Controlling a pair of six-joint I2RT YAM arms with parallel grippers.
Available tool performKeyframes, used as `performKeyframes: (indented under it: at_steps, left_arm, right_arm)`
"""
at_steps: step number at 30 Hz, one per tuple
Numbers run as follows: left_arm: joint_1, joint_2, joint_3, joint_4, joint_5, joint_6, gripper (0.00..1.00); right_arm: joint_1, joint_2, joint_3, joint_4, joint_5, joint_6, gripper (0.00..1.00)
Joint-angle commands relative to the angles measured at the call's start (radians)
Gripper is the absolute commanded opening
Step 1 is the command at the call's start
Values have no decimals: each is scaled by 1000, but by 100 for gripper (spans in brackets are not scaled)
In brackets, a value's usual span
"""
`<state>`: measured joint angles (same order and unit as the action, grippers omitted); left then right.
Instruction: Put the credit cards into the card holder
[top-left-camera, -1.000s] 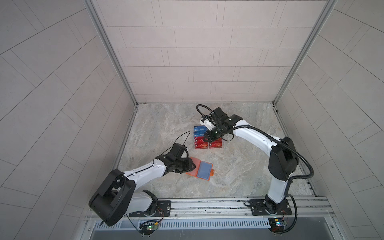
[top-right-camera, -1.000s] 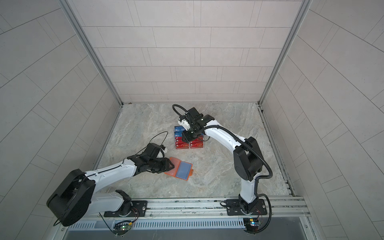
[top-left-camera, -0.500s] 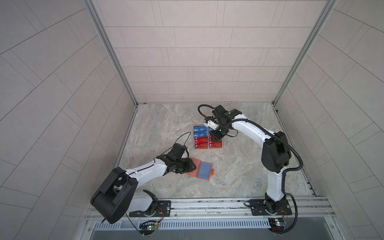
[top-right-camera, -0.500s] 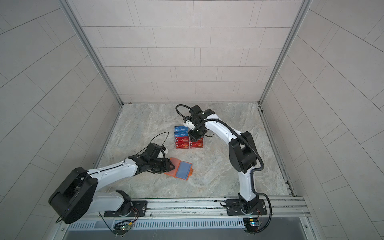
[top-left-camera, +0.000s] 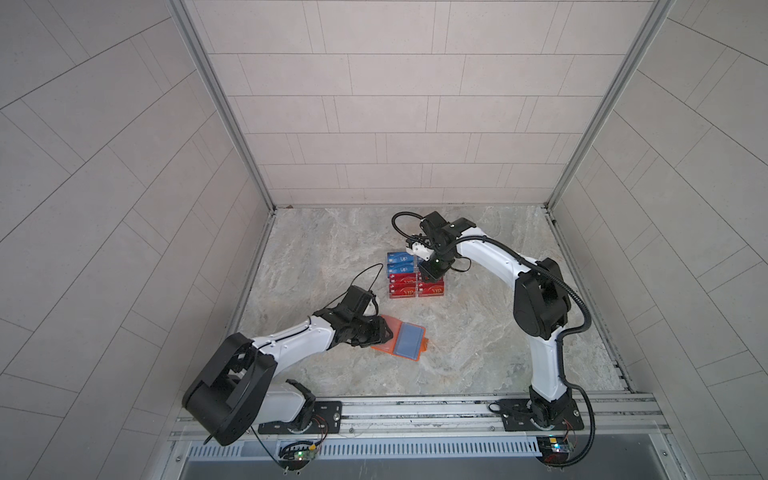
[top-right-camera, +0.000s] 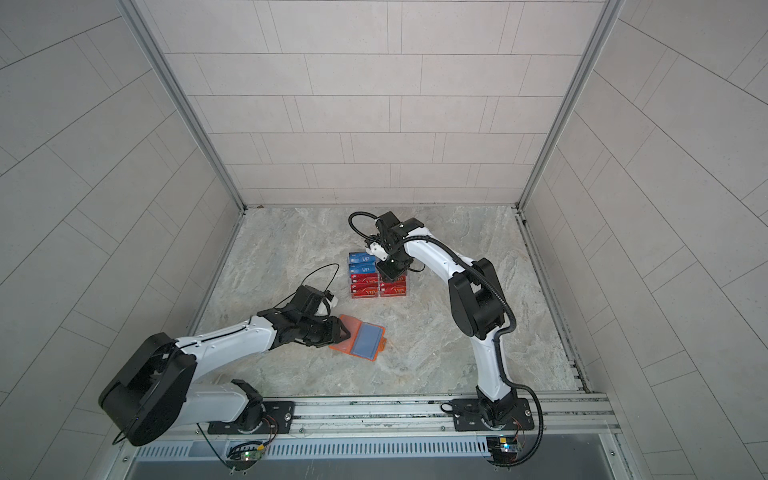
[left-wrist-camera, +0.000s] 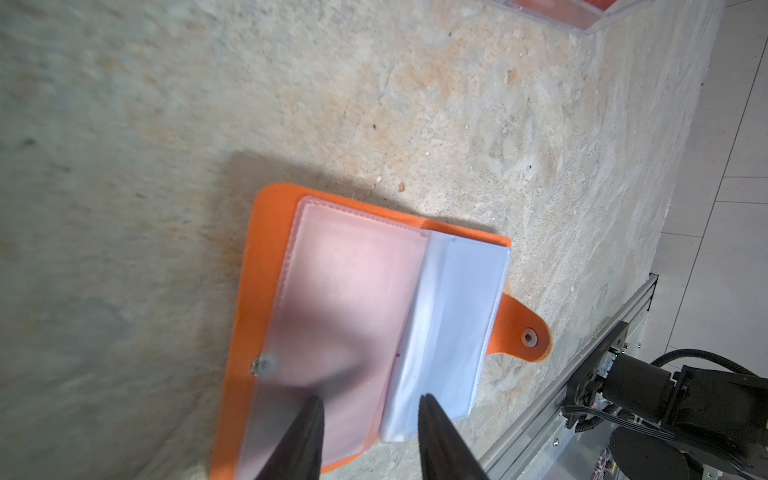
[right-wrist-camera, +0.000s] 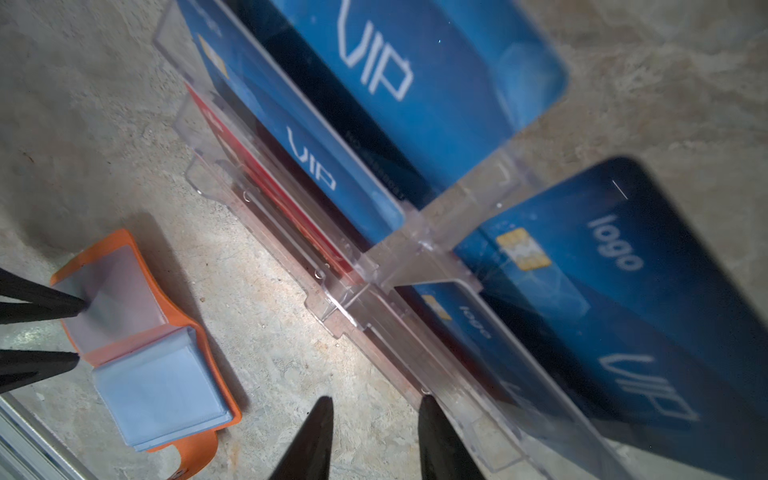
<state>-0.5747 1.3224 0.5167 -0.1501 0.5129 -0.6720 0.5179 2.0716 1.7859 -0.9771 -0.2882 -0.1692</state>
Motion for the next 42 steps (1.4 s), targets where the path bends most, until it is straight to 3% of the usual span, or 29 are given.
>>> performKeyframes:
  at_steps: [1, 14, 26, 42]
  left_arm:
    - [-4, 6, 14, -24, 2, 19, 42]
    - [-4, 0, 17, -32, 6, 21, 42]
    - [-4, -7, 14, -37, 0, 17, 42]
    - [-4, -20, 20, -55, -9, 15, 43]
  right_arm:
    - [-2, 20, 12, -39, 23, -50, 38]
    - [26, 39, -18, -1, 112, -82, 39]
    - [48, 63, -31, -1, 122, -100, 38]
    - [61, 32, -47, -6, 101, -104, 28]
